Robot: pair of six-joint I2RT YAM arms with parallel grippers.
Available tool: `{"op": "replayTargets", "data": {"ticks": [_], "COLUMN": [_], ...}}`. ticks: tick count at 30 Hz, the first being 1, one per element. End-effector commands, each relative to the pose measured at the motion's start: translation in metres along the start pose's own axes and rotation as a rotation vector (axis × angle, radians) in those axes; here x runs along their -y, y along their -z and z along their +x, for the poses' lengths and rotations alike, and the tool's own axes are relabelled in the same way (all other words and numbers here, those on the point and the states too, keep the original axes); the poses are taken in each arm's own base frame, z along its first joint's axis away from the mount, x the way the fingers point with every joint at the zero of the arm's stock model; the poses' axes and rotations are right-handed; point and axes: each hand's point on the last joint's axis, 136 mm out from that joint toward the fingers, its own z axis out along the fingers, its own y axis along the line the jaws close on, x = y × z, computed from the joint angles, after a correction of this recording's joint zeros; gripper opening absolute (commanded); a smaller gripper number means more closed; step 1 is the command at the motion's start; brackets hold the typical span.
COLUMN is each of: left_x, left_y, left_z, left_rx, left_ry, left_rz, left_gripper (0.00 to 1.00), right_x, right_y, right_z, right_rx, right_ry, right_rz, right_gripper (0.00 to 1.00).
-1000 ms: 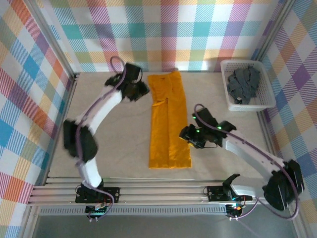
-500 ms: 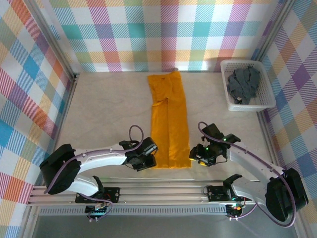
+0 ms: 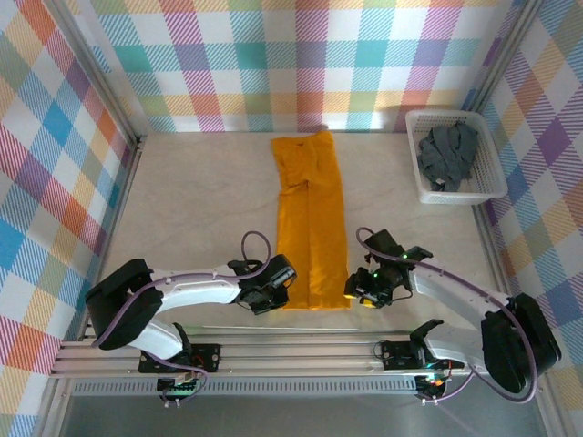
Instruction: Fold and stack the t-shirts
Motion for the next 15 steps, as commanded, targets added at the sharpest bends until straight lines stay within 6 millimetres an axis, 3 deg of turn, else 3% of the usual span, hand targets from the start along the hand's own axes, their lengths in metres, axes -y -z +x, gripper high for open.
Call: {"op": "replayTargets", "data": {"ticks": [1, 6, 12, 15], "left_x": [0.025, 0.025, 0.022, 0.029], "left_y": [0.0, 0.003, 0.007, 0.01], "left_z": [0.001, 0.003, 0.006, 0.009], "left_rx": [0.019, 0.019, 0.019, 0.019], "left_ry": [-0.014, -0.007, 0.02, 0.028], "left_rz": [0.087, 0.099, 0.121, 0.168], "left_gripper": [0.06, 0.04, 0.0, 0.0], "right_x": [-0.005, -0.016, -0.012, -0.016], "right_y": [-0.009, -0.017, -0.026, -0.026], "right_z": [-0.003, -0.004, 0.001, -0.002], "right_rx": [-0.008, -0.019, -0.021, -0.009], "right_ry": [-0.009, 0.006, -0.007, -0.001], "right_rz": [0.006, 0.011, 0.035, 0.025], "right_gripper": [0.43, 0.41, 0.38, 0.34]}}
